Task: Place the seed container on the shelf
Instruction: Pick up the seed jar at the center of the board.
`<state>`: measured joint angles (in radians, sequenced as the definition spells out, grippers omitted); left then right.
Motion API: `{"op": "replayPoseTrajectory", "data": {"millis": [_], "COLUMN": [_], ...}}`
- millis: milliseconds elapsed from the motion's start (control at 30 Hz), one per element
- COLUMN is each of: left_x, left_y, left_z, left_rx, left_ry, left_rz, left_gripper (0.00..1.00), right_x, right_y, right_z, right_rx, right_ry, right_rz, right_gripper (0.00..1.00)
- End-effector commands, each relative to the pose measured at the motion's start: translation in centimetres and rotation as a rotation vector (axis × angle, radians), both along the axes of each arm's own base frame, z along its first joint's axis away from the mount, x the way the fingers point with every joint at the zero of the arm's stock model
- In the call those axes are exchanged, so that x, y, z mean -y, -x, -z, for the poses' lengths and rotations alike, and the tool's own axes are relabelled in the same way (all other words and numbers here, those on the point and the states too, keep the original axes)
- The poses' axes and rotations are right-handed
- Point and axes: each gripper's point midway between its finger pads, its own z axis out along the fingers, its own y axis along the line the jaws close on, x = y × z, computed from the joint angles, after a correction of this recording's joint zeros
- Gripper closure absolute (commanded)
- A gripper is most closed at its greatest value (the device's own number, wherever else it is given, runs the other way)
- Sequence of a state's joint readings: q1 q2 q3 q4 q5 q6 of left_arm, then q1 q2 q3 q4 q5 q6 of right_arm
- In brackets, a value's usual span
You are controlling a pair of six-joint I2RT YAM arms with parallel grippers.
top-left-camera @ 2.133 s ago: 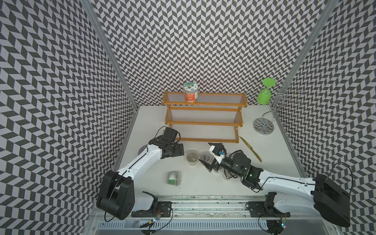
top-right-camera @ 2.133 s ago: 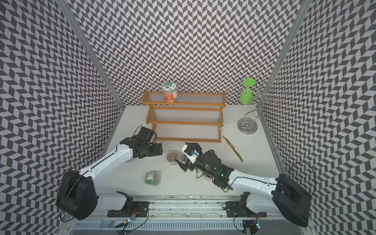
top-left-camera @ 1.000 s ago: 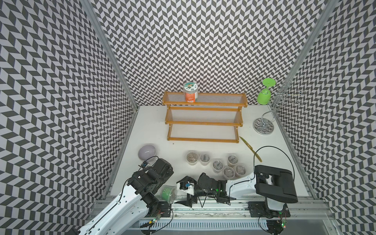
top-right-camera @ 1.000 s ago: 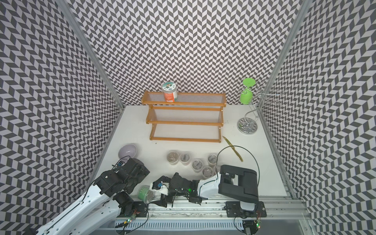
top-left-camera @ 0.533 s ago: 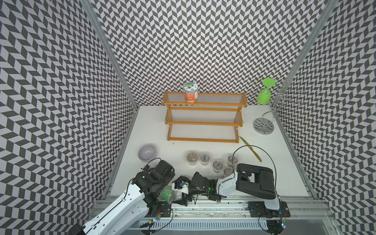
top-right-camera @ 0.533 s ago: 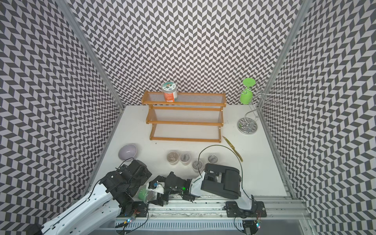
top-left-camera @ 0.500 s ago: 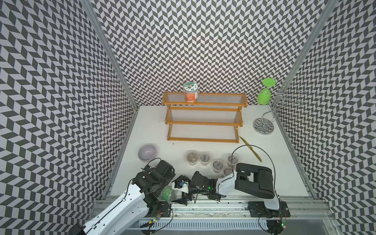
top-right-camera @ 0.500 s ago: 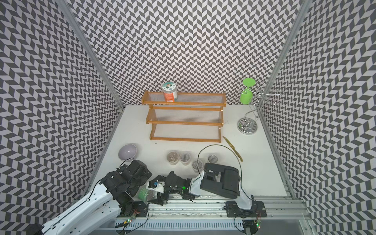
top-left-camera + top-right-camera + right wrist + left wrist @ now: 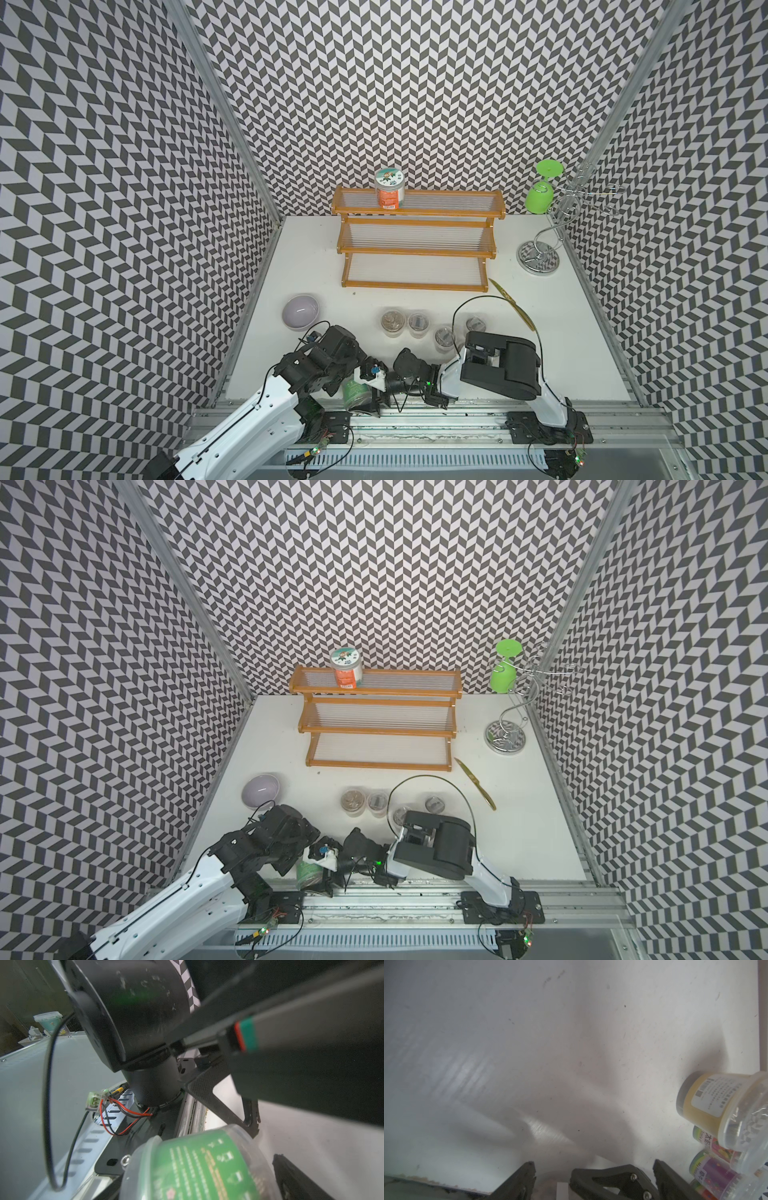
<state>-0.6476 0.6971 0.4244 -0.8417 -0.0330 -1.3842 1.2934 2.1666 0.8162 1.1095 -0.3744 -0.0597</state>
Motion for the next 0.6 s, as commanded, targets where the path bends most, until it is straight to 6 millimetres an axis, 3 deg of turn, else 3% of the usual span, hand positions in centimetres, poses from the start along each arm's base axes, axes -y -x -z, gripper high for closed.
{"op": "replayPoseTrajectory", "data": {"millis": [0,233,300,433,533,567], "left_x": [1.4,0.5,-0.3,-1.5,-2.4,-2.8], "left_y": [-0.6,-0.9,-0.9,-1.4,-2.2,-2.5], "left_z": [0.0,-0.2,-0.5,-1.6,-3.2,-3.9], "left_rx": [0.030,0.034,0.041,0.076,0.119,0.136], "left_ry": [0.035,-0.013,-0.038,-0.075,-0.114,-0.131], "left_rz": [0.069,0.039,0.005,-0.040,-0.060,-0.067], "left_gripper": [0.08,0.07,0.05,0.04,0.03,0.03], "right_x": [-0.2,0.9,1.0,1.2,1.4,1.5], "right_y": [0.2,0.8,1.0,0.8,0.6,0.6], "right_z": [-0.6,1.0,1.0,0.4,-0.8,-1.2], "right_rx": [0.013,-0.006,-0.013,-0.016,-0.017,-0.021], "right_ry": [-0.046,0.013,0.019,0.033,0.035,0.044], "right_rz": [-0.015,-0.041,-0.047,-0.031,-0.024,-0.025], "right_gripper": [0.08,0.26,0.35,0.39,0.55,0.55]}}
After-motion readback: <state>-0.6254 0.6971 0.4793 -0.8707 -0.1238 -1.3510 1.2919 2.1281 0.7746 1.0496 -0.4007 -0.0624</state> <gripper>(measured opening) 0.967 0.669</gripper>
